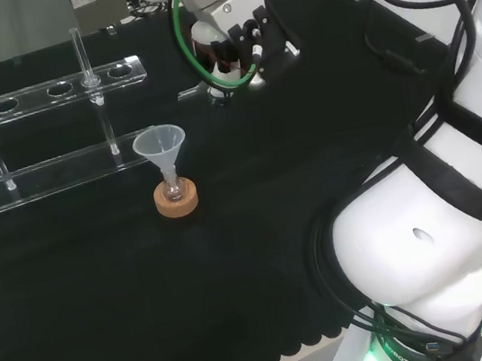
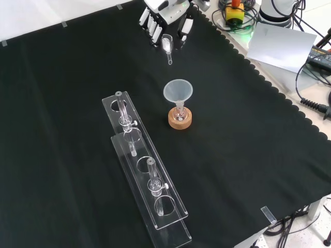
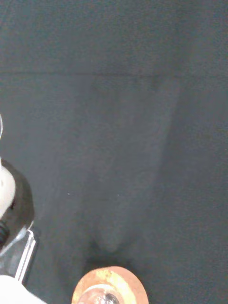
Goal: Pour all the NaCl from the weighing funnel into the round-bottom flask.
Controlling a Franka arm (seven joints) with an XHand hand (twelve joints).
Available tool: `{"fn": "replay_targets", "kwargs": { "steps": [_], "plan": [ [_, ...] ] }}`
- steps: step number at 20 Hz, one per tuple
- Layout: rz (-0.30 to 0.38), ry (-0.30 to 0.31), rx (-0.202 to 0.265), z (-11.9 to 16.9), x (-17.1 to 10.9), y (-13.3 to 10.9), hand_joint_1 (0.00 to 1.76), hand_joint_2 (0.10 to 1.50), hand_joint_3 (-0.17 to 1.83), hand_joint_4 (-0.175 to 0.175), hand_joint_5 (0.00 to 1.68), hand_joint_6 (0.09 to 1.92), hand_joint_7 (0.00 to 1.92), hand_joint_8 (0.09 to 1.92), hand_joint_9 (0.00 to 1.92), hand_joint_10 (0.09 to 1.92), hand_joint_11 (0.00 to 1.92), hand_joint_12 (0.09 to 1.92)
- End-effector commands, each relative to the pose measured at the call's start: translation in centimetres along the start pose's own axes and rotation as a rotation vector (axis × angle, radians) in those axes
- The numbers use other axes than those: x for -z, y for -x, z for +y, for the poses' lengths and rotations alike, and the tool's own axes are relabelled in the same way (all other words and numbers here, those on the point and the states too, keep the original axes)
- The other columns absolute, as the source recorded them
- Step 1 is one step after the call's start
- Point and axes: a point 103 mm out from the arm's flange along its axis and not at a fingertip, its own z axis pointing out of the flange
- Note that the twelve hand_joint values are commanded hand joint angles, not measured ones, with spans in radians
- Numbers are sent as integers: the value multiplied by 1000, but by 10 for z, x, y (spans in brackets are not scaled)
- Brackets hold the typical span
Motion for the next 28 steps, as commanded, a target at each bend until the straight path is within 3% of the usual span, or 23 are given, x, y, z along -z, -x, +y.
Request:
{"fn": "replay_targets", "kwargs": {
  "steps": [1,12,21,28],
  "plan": [
    [-43,-31,29,3,2,-17,1037,1087,5,175,1019,945,1005,593,1094,425,650,1213],
    [-146,-88,44,9,6,-31,1038,1086,4,175,1022,941,1008,588,1100,418,657,1207],
    [-178,-126,50,16,7,-30,1038,1085,4,175,1023,939,1009,585,1104,413,664,1204],
    [-243,-162,71,20,6,-39,1038,1085,4,175,1023,939,1009,582,1105,409,666,1201]
  ]
}}
